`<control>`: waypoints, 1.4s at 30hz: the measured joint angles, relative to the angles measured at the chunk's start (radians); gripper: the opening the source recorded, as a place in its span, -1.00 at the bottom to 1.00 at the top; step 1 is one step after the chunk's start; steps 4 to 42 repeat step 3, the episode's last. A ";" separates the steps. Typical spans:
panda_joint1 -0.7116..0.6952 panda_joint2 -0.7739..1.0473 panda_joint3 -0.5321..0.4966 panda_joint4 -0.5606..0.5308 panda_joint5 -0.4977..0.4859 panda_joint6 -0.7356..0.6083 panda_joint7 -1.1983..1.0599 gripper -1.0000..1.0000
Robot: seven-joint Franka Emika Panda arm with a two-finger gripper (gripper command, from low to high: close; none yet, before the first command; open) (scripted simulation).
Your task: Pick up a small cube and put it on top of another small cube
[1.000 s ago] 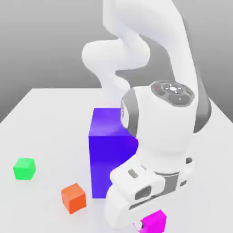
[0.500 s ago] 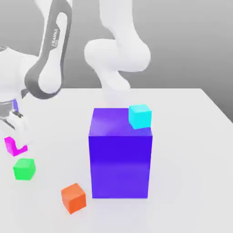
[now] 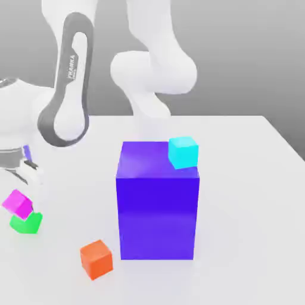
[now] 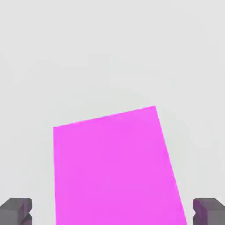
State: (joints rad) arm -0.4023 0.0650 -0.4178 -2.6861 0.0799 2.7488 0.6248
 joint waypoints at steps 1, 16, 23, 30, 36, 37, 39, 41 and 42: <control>-0.001 -0.025 -0.006 -0.002 -0.028 -0.021 0.021 1.00; -0.012 -0.072 -0.008 -0.006 -0.080 -0.061 0.058 1.00; -0.012 -0.072 -0.008 -0.006 -0.080 -0.061 0.058 1.00; -0.012 -0.072 -0.008 -0.006 -0.080 -0.061 0.058 1.00; -0.012 -0.072 -0.008 -0.006 -0.080 -0.061 0.058 1.00; -0.012 -0.072 -0.008 -0.006 -0.080 -0.061 0.058 1.00; -0.012 -0.072 -0.008 -0.006 -0.080 -0.061 0.058 1.00; -0.012 -0.072 -0.008 -0.006 -0.080 -0.061 0.058 1.00; -0.012 -0.072 -0.008 -0.006 -0.080 -0.061 0.058 1.00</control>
